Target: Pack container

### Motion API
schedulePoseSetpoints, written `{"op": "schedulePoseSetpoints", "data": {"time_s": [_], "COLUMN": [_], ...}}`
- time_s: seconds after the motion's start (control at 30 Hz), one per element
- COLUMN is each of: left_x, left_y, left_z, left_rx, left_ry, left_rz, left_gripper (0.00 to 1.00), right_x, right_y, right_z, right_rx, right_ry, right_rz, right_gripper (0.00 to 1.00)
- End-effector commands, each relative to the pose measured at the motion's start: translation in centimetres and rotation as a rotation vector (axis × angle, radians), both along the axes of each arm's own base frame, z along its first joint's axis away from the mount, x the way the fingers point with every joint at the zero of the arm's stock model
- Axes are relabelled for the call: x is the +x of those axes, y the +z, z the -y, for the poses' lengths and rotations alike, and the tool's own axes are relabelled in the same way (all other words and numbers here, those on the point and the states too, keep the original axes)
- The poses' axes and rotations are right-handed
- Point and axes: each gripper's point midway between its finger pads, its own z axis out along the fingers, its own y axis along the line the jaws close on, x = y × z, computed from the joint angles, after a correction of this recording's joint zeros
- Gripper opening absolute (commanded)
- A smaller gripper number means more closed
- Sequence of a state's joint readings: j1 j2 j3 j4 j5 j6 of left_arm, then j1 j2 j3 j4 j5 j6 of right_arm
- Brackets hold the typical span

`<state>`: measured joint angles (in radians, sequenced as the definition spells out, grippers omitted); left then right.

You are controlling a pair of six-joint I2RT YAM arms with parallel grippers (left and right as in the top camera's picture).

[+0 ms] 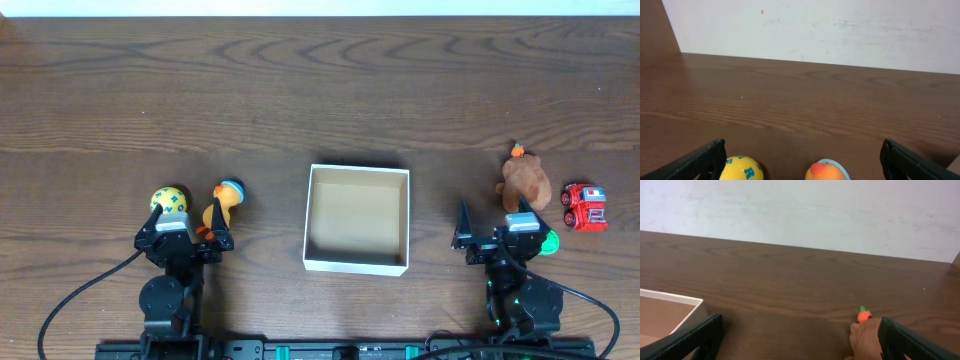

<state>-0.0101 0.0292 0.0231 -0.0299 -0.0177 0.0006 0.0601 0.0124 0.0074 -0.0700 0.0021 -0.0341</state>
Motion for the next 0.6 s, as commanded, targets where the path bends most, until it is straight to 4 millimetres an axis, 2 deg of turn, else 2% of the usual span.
{"op": "schedulePoseSetpoints", "data": {"time_s": [0.0, 0.17, 0.33, 0.57], "left_x": [-0.1, -0.1, -0.1, -0.1], "left_y": [-2.0, -1.9, -1.9, -1.8], "left_z": [-0.3, -0.3, -0.5, -0.4], "left_rx": [0.009, 0.009, 0.011, 0.008], "left_ry": [0.017, 0.017, 0.025, 0.025], "left_rz": [-0.063, -0.058, -0.062, -0.055], "left_gripper": [0.98, 0.98, 0.98, 0.98], "right_x": [0.0, 0.0, 0.0, 0.1], "right_y": [0.0, 0.7, 0.2, -0.6], "right_z": [0.0, -0.1, -0.1, -0.1], "right_rx": [-0.007, -0.005, -0.002, 0.096], "right_ry": [0.002, 0.007, 0.007, 0.001], "right_rz": [0.001, 0.032, 0.012, -0.029], "right_gripper": [0.99, 0.99, 0.99, 0.99]}}
